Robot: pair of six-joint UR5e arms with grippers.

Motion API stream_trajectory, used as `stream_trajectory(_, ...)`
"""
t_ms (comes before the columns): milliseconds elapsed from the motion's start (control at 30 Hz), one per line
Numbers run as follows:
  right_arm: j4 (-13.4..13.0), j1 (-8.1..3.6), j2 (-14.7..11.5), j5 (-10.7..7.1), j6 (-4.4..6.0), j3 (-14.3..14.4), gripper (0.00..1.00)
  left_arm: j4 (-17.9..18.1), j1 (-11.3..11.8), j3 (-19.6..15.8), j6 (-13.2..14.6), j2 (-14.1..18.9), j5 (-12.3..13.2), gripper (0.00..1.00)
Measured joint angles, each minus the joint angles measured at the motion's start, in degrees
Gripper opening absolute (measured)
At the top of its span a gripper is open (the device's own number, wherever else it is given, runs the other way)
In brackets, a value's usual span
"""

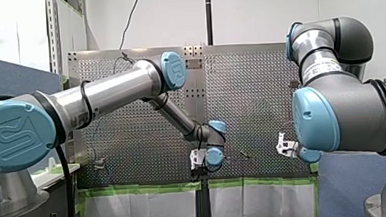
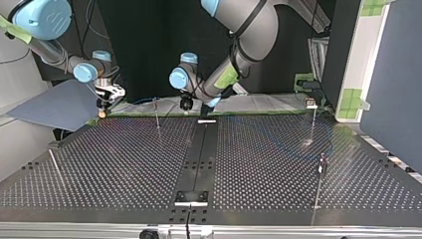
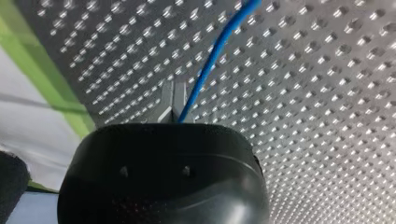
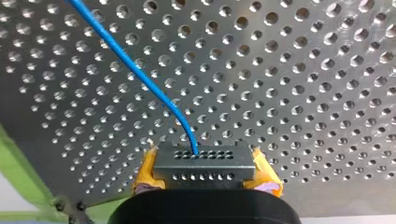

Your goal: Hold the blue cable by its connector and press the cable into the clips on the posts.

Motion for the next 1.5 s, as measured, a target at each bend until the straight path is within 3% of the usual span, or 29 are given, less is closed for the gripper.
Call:
stream_trajectory(333,0.2,-0.67,0.7,-0.07,1.40,-4.0,0.00,-1.0,2.0,5.1,0.0,-0.1,0.0,0.00)
stream_trajectory(533,0.4,-1.16,1.0,-1.16,2.45,-6.0,0.00,-1.0,2.9,6.5,0.4,-0.1,-0.1,0.00)
stream_trajectory(967,2.1,-0.83,6.4,-1.93,2.02,-8.7,0.00,-1.1,2.9,2.5,3.6,-0.1,-0.2,0.00)
stream_trajectory(1300,4.7,-1.81,6.8,-1.55,2.07,-11.2,0.00,-3.0,4.3,4.8,3.9,-0.1,0.2,0.00)
stream_trajectory(1500,5.2,-1.95,6.9,-1.43,2.27,-11.7,0.00,-2.2,4.6,3.1,3.9,-0.1,0.3,0.00)
